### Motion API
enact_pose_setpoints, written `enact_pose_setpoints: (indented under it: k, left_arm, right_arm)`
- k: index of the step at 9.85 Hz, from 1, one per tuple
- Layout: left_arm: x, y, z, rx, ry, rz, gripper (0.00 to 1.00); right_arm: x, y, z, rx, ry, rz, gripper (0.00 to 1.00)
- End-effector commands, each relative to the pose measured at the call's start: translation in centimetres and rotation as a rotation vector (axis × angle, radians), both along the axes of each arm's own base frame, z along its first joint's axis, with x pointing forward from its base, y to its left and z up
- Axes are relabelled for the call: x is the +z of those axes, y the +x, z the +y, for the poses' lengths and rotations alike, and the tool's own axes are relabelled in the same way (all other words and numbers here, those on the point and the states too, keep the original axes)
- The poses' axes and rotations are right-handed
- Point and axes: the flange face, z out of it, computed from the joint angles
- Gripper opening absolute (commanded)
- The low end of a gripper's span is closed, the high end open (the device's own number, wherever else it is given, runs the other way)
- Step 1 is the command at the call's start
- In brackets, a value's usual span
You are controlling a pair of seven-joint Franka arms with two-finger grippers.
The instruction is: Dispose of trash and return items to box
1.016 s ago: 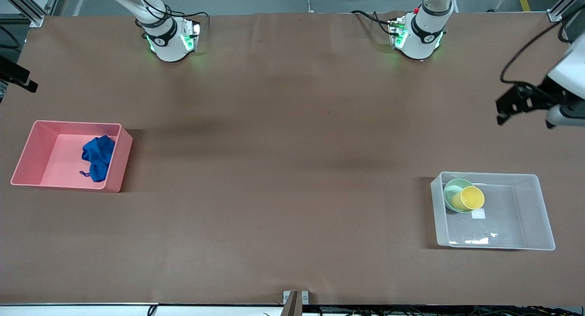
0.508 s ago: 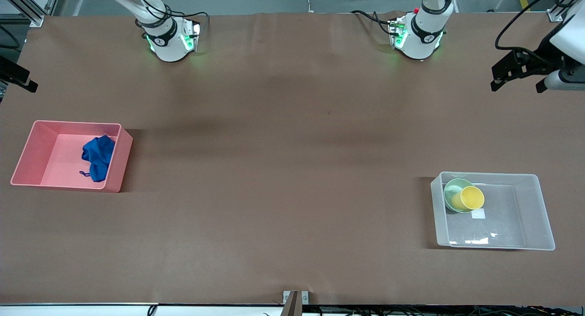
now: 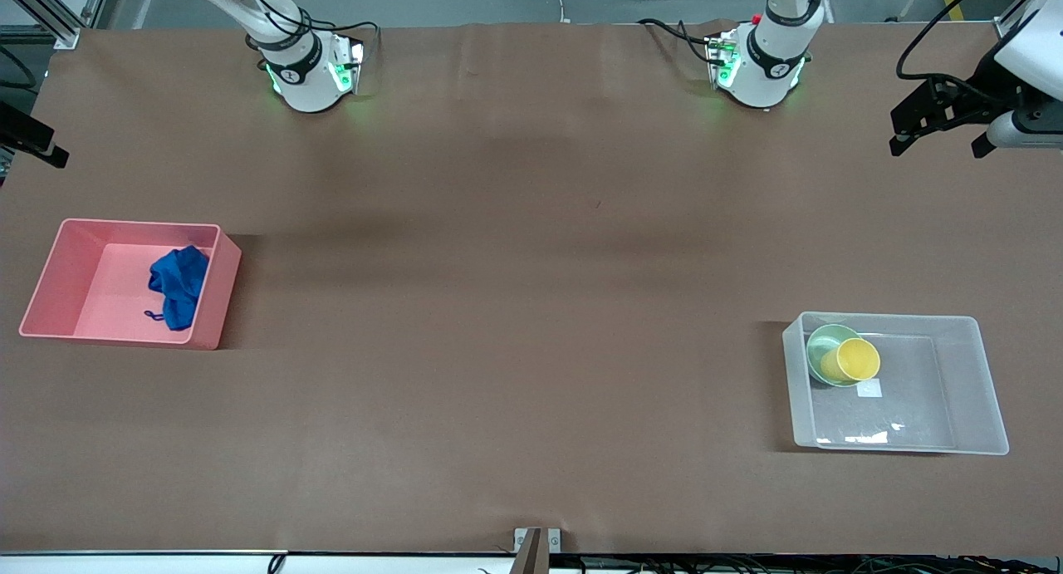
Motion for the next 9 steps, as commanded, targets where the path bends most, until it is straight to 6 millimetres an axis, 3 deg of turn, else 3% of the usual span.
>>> enact_pose_setpoints:
  k: [1, 4, 9]
  left_arm:
    - [-2.4, 1.3, -0.5, 0.000, -0.014, 0.015, 1.00]
    - [-1.7, 2.9, -0.1, -0.018, 0.017, 0.011, 1.00]
    - [-1.6, 2.4, 0.5, -0.014, 0.025, 0.045, 1.00]
  right_arm:
    - [0.2, 0.0, -0.1, 0.006, -0.004, 0.002, 1.00]
    - [0.2, 0.0, -0.1, 0.004, -0.004, 0.002, 1.00]
    - [0.2, 0.0, -0.2, 0.004, -0.004, 0.002, 1.00]
